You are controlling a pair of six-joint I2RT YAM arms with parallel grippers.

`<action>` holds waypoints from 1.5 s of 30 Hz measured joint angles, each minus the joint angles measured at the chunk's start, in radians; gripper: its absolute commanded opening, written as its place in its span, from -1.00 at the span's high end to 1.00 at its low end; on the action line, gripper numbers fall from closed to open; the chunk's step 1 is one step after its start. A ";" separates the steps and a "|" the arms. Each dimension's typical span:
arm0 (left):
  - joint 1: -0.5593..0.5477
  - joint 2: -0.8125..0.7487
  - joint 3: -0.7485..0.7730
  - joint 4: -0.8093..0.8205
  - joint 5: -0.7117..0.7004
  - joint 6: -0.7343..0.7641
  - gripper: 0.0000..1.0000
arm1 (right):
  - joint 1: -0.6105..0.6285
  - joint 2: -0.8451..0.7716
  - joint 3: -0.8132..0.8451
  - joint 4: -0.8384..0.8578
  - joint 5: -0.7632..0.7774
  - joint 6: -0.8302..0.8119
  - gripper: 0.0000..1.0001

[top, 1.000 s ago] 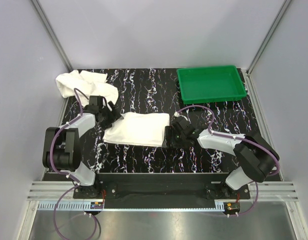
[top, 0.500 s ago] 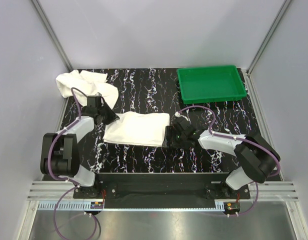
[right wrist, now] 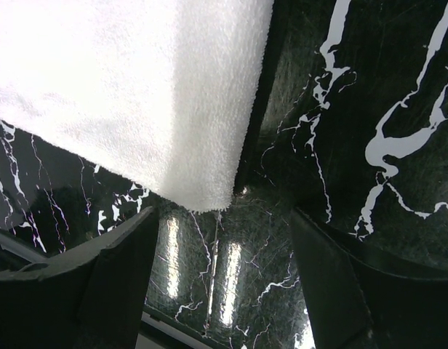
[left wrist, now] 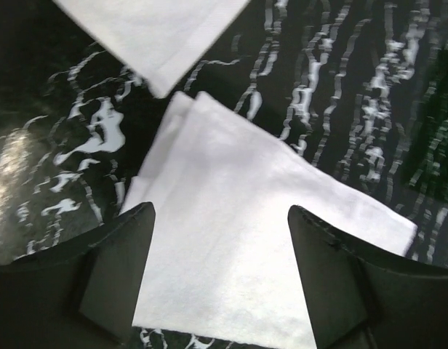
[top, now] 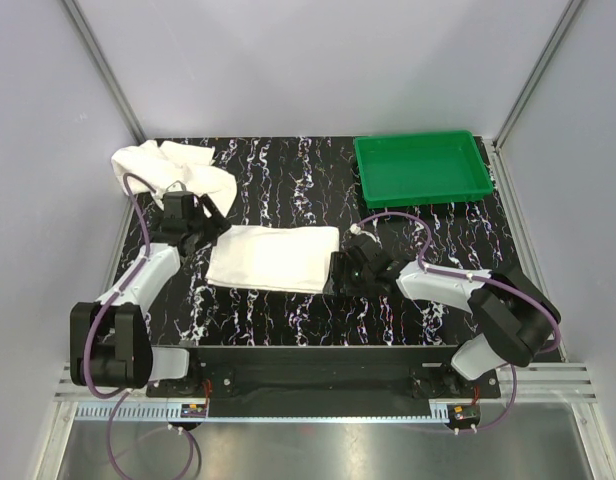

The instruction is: Roll the towels

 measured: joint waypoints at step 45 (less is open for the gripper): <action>-1.135 0.689 0.554 -0.410 -0.668 -0.169 -0.42 | -0.162 -0.972 -0.186 -0.583 0.279 0.211 -0.53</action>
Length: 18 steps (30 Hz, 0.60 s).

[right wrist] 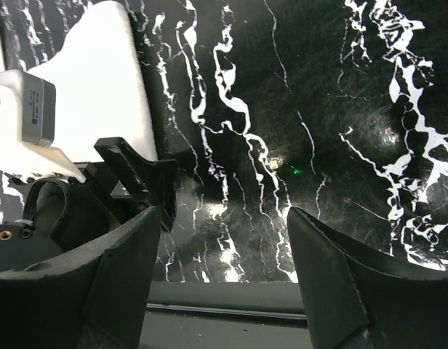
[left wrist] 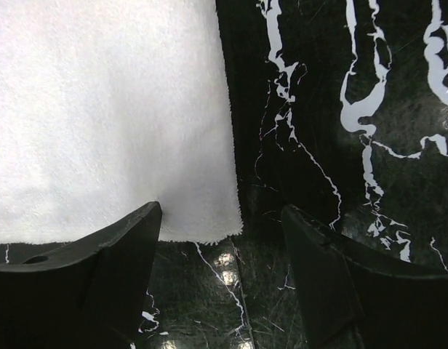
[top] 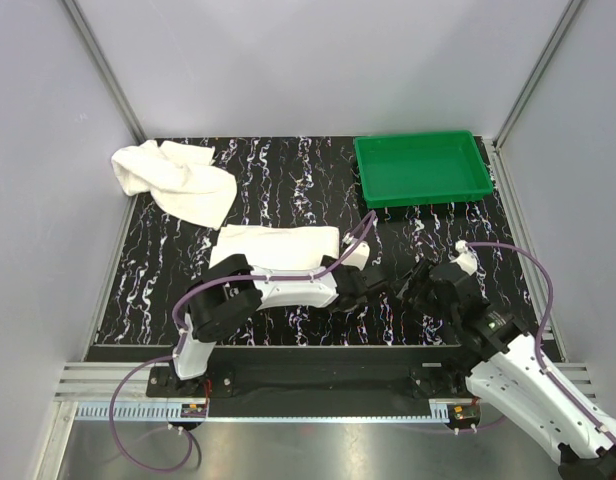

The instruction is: Roll the towels

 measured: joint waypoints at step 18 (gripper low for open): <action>-0.003 0.006 -0.040 0.105 0.006 -0.023 0.81 | 0.000 0.053 -0.030 0.019 -0.008 0.003 -0.52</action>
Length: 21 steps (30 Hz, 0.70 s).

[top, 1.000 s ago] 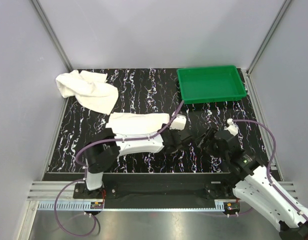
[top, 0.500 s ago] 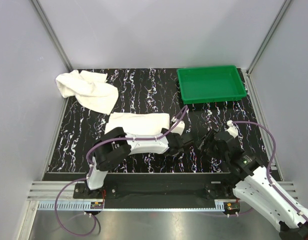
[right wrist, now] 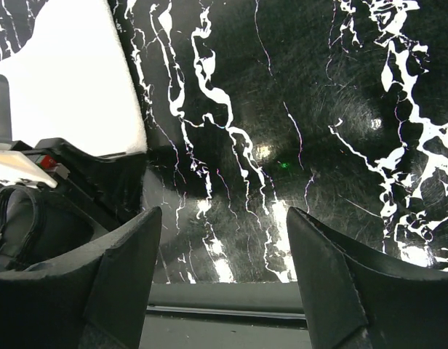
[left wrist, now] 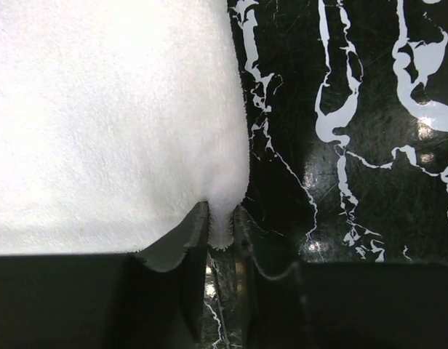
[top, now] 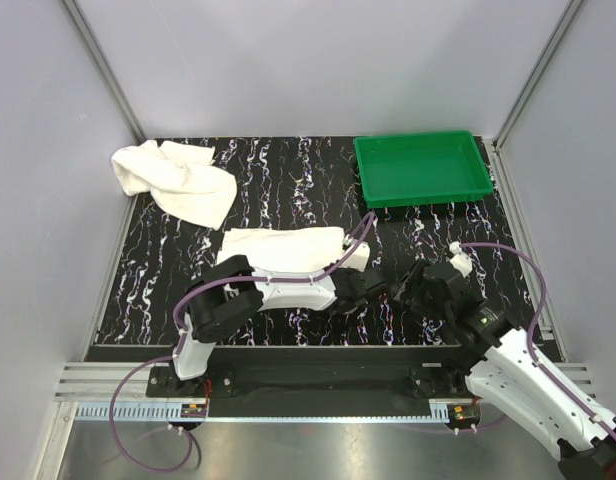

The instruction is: Roll the towels

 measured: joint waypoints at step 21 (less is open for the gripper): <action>0.008 -0.306 -0.295 0.213 0.273 -0.063 1.00 | 0.000 0.098 0.047 0.066 -0.006 -0.011 -0.54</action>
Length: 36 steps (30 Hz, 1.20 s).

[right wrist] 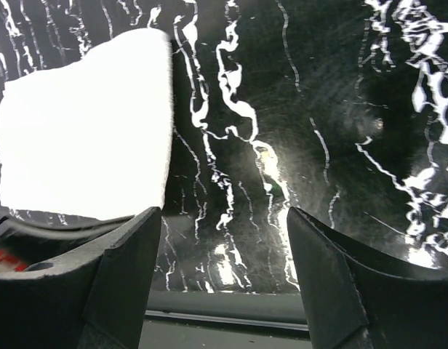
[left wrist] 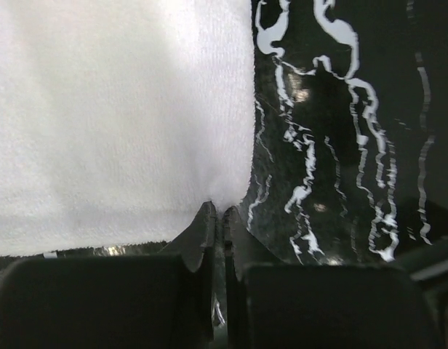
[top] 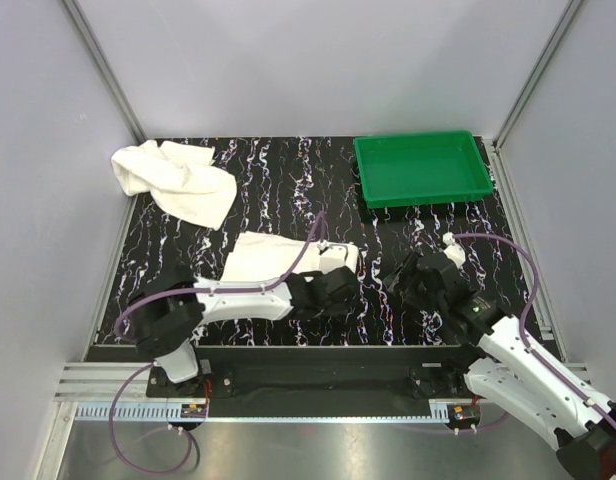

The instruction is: Roll the towels

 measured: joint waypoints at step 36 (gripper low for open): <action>0.207 -0.394 -0.603 0.401 0.211 -0.575 1.00 | 0.033 0.669 0.134 0.563 -0.404 -0.098 0.14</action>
